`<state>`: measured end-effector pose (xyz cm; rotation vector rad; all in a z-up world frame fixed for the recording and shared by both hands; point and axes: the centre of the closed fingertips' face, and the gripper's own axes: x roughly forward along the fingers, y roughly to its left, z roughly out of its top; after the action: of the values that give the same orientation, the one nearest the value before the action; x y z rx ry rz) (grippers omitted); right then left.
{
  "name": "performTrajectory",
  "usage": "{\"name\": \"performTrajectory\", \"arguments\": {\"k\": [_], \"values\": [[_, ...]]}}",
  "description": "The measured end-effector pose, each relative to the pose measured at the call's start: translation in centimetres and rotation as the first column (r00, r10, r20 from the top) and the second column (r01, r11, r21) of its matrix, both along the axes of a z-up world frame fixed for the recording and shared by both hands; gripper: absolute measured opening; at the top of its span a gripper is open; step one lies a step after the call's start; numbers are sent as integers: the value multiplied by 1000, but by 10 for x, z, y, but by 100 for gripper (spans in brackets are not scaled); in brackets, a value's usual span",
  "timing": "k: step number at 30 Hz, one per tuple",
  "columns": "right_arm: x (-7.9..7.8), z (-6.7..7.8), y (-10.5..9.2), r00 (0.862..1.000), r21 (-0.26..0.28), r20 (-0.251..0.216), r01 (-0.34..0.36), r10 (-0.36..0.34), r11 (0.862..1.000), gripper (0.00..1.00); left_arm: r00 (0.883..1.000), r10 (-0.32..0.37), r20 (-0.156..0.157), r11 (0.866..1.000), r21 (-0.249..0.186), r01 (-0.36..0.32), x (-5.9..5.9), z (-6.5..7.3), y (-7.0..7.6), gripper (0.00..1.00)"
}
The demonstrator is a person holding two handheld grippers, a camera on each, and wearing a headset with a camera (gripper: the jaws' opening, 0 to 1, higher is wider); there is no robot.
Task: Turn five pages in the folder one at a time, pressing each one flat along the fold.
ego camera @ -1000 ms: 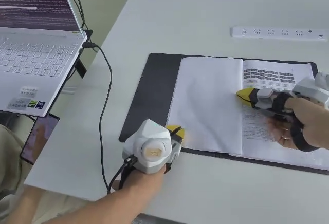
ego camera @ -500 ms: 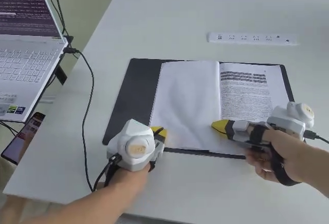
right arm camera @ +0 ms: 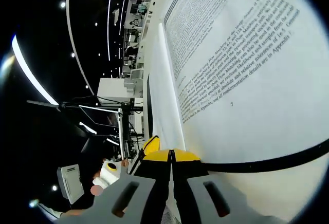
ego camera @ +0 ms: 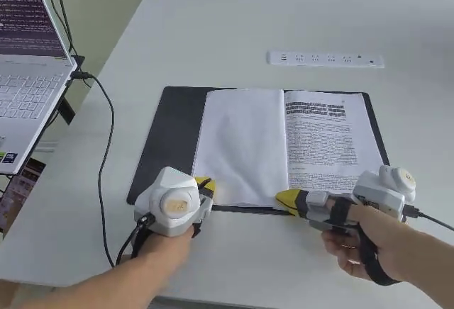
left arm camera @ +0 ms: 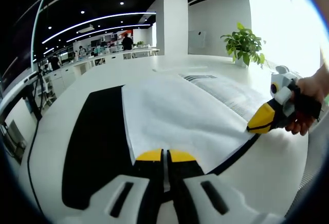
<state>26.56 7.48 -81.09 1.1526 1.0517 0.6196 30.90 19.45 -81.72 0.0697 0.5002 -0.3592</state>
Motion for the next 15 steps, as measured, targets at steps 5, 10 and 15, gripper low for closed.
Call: {"name": "performTrajectory", "arguments": {"k": [5,10,15], "values": [[-16,2,0,1000,0,-8,-17,17,1000,0,1000,9,2,1000,0,-9,0,1,0,1],[-25,21,-5,998,-35,70,4,-2,999,0,999,29,-22,998,-47,-30,1,2,2,1],[-17,48,-27,969,-162,248,66,-24,985,0,993,-16,-116,999,-42,11,-6,4,-3,9]]}}
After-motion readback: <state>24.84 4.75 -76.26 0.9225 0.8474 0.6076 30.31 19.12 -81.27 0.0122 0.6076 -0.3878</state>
